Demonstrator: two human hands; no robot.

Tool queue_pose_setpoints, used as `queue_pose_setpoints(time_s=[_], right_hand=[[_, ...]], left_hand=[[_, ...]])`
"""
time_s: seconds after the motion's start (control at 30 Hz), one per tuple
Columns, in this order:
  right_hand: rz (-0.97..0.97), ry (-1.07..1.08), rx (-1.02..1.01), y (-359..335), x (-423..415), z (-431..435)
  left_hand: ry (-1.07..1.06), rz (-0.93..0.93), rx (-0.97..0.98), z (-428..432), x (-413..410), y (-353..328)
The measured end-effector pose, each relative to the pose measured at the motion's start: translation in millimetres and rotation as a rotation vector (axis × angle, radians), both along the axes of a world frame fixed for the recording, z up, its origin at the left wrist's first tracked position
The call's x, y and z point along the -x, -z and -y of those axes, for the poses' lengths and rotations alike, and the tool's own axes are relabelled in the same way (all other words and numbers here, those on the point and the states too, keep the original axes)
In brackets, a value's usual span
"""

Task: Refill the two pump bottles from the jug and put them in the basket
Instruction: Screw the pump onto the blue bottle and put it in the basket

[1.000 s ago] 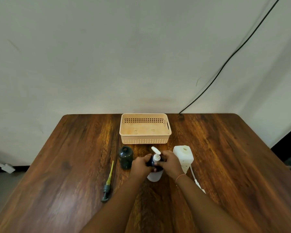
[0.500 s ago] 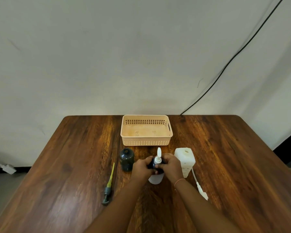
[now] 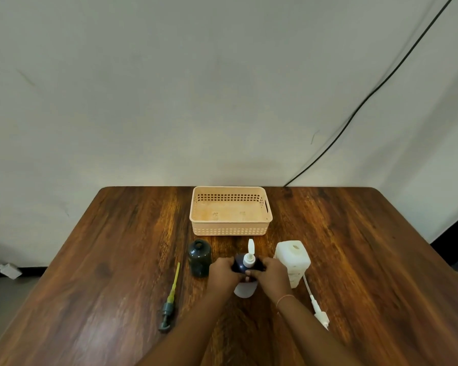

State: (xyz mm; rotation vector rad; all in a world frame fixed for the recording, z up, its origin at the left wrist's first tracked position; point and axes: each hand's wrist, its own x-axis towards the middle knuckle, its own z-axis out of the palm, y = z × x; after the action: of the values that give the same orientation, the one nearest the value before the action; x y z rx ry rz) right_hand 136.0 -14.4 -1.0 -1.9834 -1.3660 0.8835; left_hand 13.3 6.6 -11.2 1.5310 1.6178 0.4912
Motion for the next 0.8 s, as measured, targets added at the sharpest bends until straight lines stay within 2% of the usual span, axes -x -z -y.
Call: queue_pose_setpoints(time_s=[0.13, 0.33, 0.53, 0.67, 0.8], right_hand=[[-0.005, 0.023, -0.013, -10, 2, -13], [0.009, 0.005, -0.150, -50, -4, -58], [0.039, 0.007, -0.218, -86, -12, -118], [-0.031, 0.043, -0.190, -84, -16, -152], [-0.059, 0.065, -0.113, -63, -15, -174]], left_hand=[[-0.020, 0.008, -0.040, -14, -2, -11], [-0.026, 0.042, -0.096, -63, -6, -56], [-0.067, 0.194, -0.128, -119, -12, -91], [-0.028, 0.362, -0.029, -146, -17, -90], [-0.020, 0.399, 0.103, -165, -25, -69]])
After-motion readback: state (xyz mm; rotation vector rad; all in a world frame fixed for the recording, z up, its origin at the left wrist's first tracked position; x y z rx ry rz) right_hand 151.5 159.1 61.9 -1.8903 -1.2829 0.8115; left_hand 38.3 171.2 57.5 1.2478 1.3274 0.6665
